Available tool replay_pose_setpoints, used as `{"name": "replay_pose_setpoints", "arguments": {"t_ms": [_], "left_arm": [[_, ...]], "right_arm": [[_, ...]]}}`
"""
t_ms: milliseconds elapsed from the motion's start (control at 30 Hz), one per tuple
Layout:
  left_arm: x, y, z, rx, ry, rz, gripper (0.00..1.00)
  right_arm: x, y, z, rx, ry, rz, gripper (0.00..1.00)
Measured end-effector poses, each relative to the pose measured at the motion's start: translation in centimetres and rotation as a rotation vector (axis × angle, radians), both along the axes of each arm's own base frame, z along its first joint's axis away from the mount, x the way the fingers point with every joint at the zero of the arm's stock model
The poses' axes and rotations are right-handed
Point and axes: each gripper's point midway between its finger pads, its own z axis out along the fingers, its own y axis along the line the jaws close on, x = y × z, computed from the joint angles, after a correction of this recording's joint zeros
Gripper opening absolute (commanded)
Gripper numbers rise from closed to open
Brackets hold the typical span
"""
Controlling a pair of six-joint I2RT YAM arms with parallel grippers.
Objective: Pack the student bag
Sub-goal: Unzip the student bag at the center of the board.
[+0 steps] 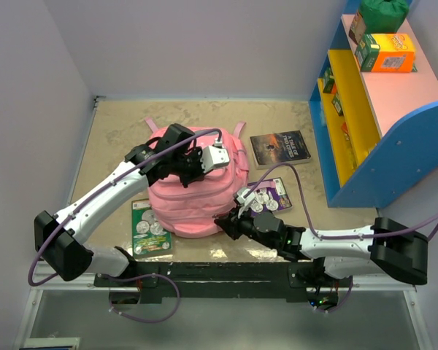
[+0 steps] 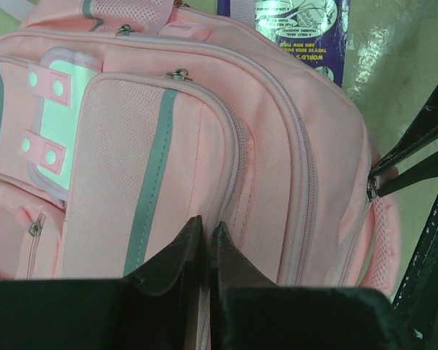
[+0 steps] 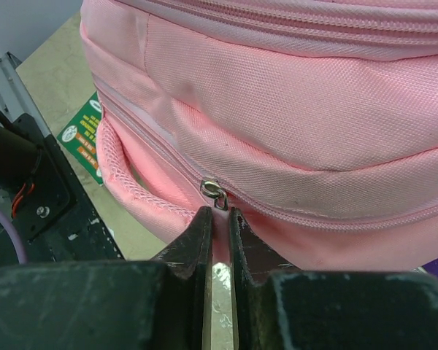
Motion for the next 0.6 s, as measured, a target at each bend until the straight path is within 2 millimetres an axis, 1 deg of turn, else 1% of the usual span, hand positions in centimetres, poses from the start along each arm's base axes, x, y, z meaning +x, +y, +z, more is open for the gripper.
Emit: {"name": "replay_pose_setpoints", "arguments": {"t_ms": [167,300,467,533,600], "left_arm": [[0.1,-0.1,0.3,-0.007,-0.004,0.003,0.00],[0.1,-0.1,0.3,-0.007,-0.001,0.006,0.00],[0.2,0.0,-0.4,0.007,0.016,0.010,0.00],[0.3,0.0,-0.7,0.014,0.027,0.016,0.00],[0.4,-0.1,-1.1,0.016,0.043,0.025,0.00]], "right_arm": [[-0.1,-0.2,0.5,-0.004,0.002,0.000,0.00],[0.1,0.2,0.8,-0.033,0.021,-0.003,0.00],[0.3,1.9,0.9,-0.131,0.063,-0.027,0.00],[-0.3,2.7,0.9,-0.180,0.054,-0.037,0.00],[-1.3,3.3,0.7,-0.232,0.040,-0.037,0.00]]}}
